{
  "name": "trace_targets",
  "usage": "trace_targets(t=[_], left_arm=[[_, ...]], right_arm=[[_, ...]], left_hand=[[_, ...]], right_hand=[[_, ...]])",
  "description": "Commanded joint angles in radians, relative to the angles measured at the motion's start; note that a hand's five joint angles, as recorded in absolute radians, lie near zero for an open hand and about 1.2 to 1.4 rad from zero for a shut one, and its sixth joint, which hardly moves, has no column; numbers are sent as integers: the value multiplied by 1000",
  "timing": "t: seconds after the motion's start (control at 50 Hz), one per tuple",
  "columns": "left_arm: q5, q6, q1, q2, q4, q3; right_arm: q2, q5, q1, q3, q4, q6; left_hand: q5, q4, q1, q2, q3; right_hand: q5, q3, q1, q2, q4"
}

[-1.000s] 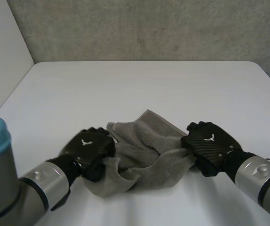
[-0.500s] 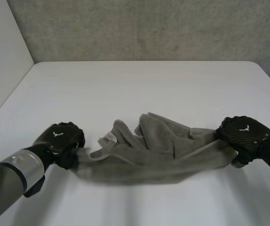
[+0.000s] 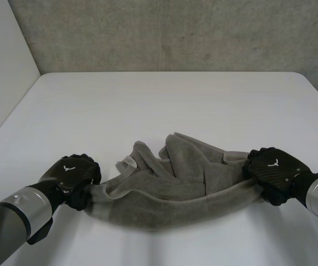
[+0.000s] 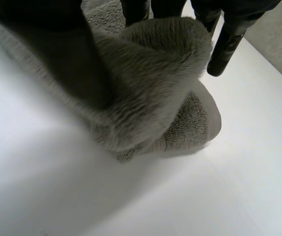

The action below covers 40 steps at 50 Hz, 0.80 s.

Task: Fold the towel.

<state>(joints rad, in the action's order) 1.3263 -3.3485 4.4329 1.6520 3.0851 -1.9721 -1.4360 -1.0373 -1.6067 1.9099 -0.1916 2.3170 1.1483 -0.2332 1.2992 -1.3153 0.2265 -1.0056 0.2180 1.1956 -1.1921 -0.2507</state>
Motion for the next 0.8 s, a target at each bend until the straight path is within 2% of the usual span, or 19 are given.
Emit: trace_targets(t=[0.02,0.16,0.2,0.22,0.24,0.26,0.28,0.3,0.32,0.36,0.38,0.42,0.5,0.56,0.62,0.64,0.68,0.74,0.8], left_arm=[[-2,-5,5,-3,0,-4],[-10,-5,8,49,27,137],[-4,1,-4,155,81,311],[-4,1,-4,155,81,312],[5,1,-16,201,99,428],[5,1,-17,201,99,429],[10,6,-24,239,104,555],[20,15,-32,262,107,682],[21,15,-32,262,107,684],[59,46,-43,266,133,878],[59,46,-43,266,133,878],[80,76,-46,256,171,926],[99,229,-17,117,352,874],[82,297,43,75,449,746],[32,302,109,62,490,603],[31,302,109,61,491,602],[-37,300,141,60,503,453],[-90,297,157,66,509,328],[-111,293,157,74,518,272]], right_arm=[[-6,11,-4,-34,-71,-37],[37,71,-19,-221,-78,-39],[122,79,-74,-428,-69,1],[123,79,-75,-430,-69,1],[167,63,-114,-577,-57,62],[208,33,-143,-733,-36,146],[209,33,-144,-735,-35,147],[238,-15,-165,-885,6,236],[238,-15,-165,-887,6,237],[238,-107,-170,-1098,162,428],[238,-107,-170,-1098,162,429],[172,-133,-165,-1085,340,611],[135,-101,-139,-1001,408,702],[111,-38,-118,-869,408,685],[65,11,-113,-717,428,651],[65,11,-113,-716,428,651],[37,51,-98,-588,457,607],[39,75,-70,-470,466,559],[55,95,-62,-358,460,506]], left_hand=[[73,59,97,-81,-52],[73,59,97,-81,-52],[73,59,97,-81,-52],[73,59,97,-81,-52],[73,59,97,-81,-52],[73,59,97,-81,-52],[73,59,97,-81,-52],[73,59,97,-81,-52],[73,59,97,-81,-52],[73,59,97,-81,-52],[73,59,97,-81,-52],[73,59,97,-81,-52],[73,59,97,-81,-52],[73,59,97,-81,-52],[73,59,97,-81,-52],[73,59,97,-81,-52],[73,59,97,-81,-52],[73,59,97,-81,-52],[73,59,97,-81,-52]], right_hand=[[-216,-44,201,-204,76],[-216,-44,201,-204,76],[-216,-44,201,-204,76],[-216,-44,201,-204,76],[-216,-44,201,-204,76],[-216,-44,201,-204,76],[-216,-44,201,-204,76],[-216,-44,201,-204,76],[-216,-44,201,-204,76],[-216,-44,201,-204,76],[-216,-44,201,-204,76],[-216,-44,201,-204,76],[-216,-44,201,-204,76],[-216,-44,201,-204,76],[-216,-44,201,-204,76],[-216,-44,201,-204,76],[-216,-44,201,-204,76],[-216,-44,201,-204,76],[-216,-44,201,-204,76]])
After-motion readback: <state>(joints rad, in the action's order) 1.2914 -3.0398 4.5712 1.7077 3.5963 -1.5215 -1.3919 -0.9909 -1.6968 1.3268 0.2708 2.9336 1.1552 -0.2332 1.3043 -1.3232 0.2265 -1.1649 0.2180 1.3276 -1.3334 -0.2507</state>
